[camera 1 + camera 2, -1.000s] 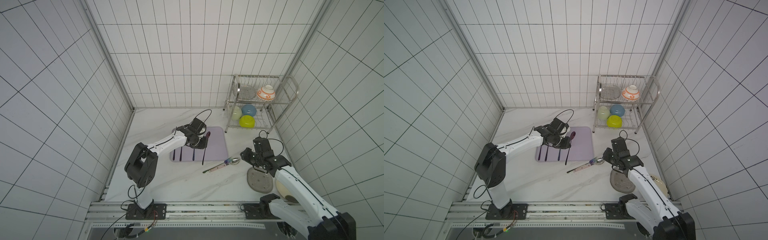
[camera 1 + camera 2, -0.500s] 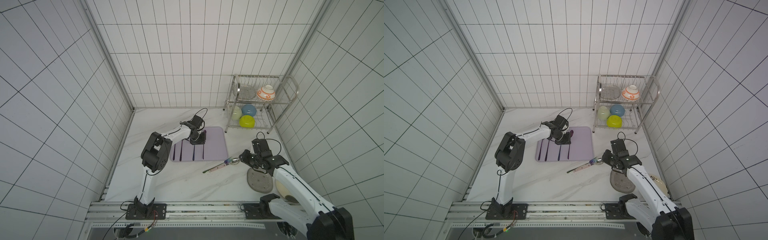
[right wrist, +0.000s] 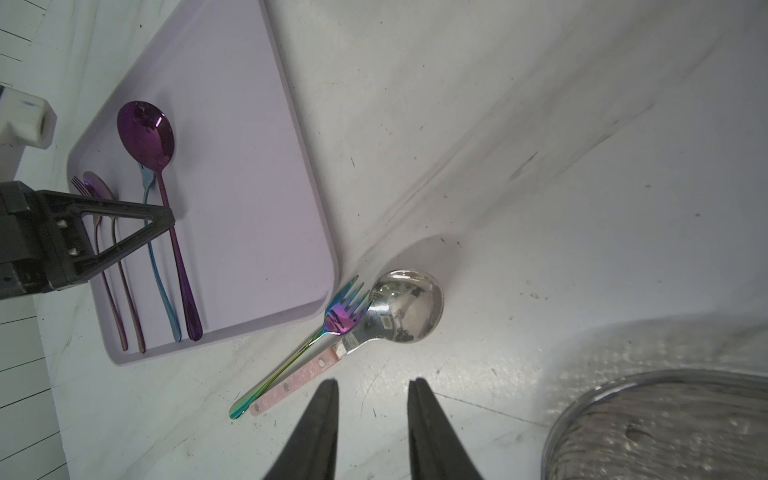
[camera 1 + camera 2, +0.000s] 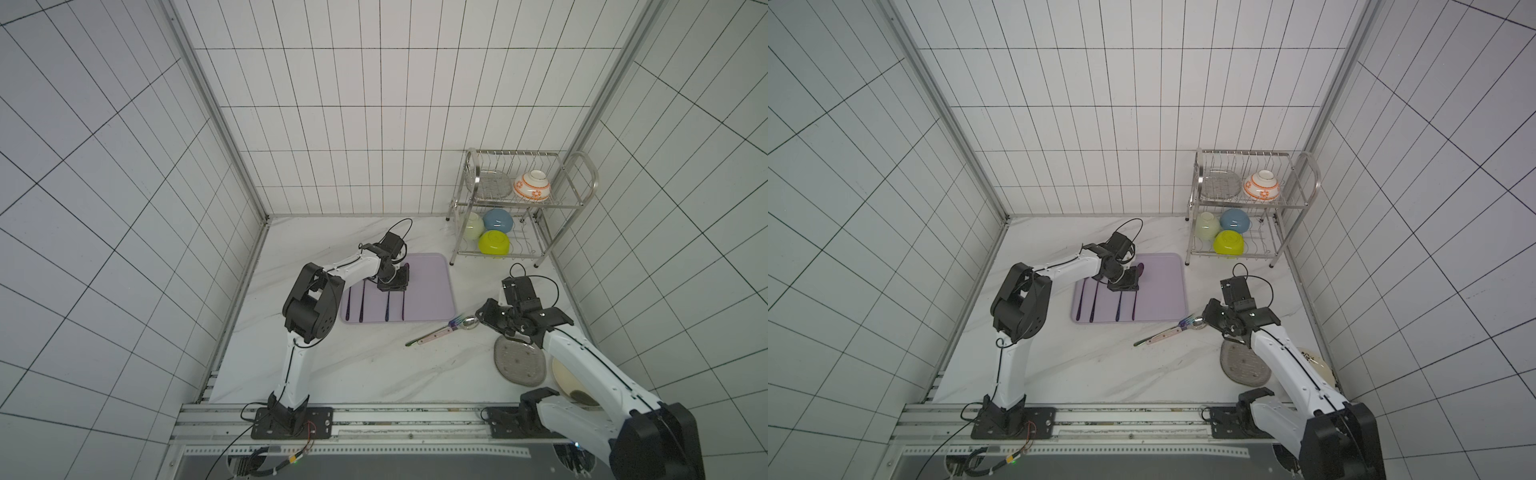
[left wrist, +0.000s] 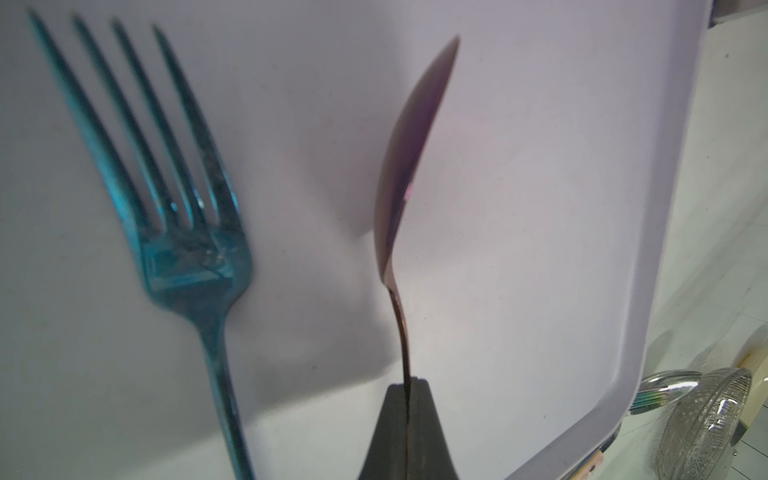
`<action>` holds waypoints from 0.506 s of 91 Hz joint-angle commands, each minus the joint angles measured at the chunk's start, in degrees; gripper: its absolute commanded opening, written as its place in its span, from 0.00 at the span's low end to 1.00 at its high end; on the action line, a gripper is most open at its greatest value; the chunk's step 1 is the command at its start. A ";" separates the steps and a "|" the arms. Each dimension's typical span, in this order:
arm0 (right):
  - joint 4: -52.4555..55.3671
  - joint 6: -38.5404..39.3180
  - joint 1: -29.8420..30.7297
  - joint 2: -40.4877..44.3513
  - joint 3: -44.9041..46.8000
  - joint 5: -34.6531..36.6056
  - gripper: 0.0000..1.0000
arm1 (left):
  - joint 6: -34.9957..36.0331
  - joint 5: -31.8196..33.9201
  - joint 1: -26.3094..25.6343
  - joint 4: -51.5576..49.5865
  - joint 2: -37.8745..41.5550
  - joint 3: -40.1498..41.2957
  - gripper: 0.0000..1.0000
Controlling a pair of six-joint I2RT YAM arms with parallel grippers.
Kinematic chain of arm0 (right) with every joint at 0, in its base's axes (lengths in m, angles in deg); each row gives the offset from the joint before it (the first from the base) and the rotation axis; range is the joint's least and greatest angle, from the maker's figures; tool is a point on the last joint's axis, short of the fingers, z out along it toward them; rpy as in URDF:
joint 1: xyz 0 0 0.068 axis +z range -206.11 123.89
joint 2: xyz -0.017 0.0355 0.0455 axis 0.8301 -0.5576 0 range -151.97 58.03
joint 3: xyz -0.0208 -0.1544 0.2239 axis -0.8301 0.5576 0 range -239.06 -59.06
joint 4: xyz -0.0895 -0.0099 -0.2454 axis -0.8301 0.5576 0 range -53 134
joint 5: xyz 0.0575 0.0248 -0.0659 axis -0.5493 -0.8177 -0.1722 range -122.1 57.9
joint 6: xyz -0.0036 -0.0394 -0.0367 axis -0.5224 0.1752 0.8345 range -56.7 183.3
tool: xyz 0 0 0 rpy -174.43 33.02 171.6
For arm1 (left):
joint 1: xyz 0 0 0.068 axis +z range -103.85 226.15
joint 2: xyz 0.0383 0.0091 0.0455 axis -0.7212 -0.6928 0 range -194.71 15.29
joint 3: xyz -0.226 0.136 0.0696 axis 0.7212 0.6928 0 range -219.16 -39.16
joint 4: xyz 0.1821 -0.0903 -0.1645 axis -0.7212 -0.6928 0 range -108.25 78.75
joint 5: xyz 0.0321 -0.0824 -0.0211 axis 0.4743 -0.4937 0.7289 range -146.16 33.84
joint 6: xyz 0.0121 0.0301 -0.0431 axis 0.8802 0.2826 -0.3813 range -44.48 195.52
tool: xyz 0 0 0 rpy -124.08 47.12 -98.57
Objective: Set the spoon and fork side by side
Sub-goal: Place the spoon on the tray.
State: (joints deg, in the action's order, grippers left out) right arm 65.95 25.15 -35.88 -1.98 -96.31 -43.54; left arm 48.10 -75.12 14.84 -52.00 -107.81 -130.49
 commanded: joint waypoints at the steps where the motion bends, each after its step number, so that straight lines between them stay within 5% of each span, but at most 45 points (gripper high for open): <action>1: -0.51 -0.46 -0.48 -0.52 0.91 -0.31 0.31 | 1.11 0.75 0.67 0.85 -0.60 0.86 0.07; 46: -0.27 -1.44 -0.45 0.65 1.25 0.01 0.32 | 1.43 0.25 1.08 0.68 2.94 1.42 0.22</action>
State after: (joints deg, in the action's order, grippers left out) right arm 65.51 23.91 -35.88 -2.22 -95.42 -43.67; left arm 49.00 -74.90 15.56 -51.98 -107.66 -129.53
